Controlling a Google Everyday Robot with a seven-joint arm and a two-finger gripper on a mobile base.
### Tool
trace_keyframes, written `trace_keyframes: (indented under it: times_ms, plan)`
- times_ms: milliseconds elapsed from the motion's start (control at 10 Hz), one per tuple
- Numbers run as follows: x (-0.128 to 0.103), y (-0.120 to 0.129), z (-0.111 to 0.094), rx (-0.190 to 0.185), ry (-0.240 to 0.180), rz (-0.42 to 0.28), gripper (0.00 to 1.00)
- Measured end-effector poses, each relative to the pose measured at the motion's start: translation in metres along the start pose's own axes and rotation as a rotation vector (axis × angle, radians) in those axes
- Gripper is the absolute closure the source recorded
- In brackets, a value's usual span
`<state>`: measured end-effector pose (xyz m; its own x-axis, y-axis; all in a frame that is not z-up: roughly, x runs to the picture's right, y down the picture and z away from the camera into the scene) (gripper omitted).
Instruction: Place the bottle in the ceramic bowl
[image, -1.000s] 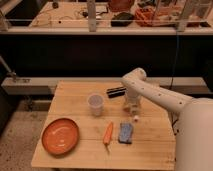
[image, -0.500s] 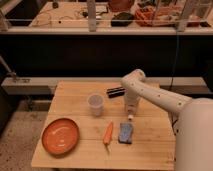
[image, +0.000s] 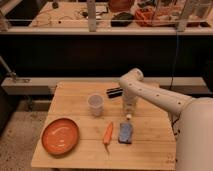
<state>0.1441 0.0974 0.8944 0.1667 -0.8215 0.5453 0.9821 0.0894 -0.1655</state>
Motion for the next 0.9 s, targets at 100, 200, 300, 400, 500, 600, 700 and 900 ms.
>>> trace_keyframes:
  times_ms: [100, 200, 300, 400, 500, 600, 700, 900]
  plan:
    - [-0.001, -0.004, -0.001, 0.001, 0.002, -0.001, 0.97]
    - [-0.001, -0.004, -0.002, 0.0, 0.004, -0.002, 0.97]
    - [-0.002, -0.003, -0.005, -0.002, 0.008, -0.005, 0.97]
    - [-0.003, -0.008, -0.009, -0.004, 0.012, -0.015, 0.97]
    - [-0.004, -0.017, -0.014, -0.005, 0.015, -0.022, 0.97]
    - [-0.006, -0.03, -0.018, -0.007, 0.018, -0.032, 0.97]
    - [-0.008, -0.036, -0.021, -0.008, 0.02, -0.038, 0.97]
    - [-0.01, -0.039, -0.027, -0.019, 0.024, -0.053, 0.97]
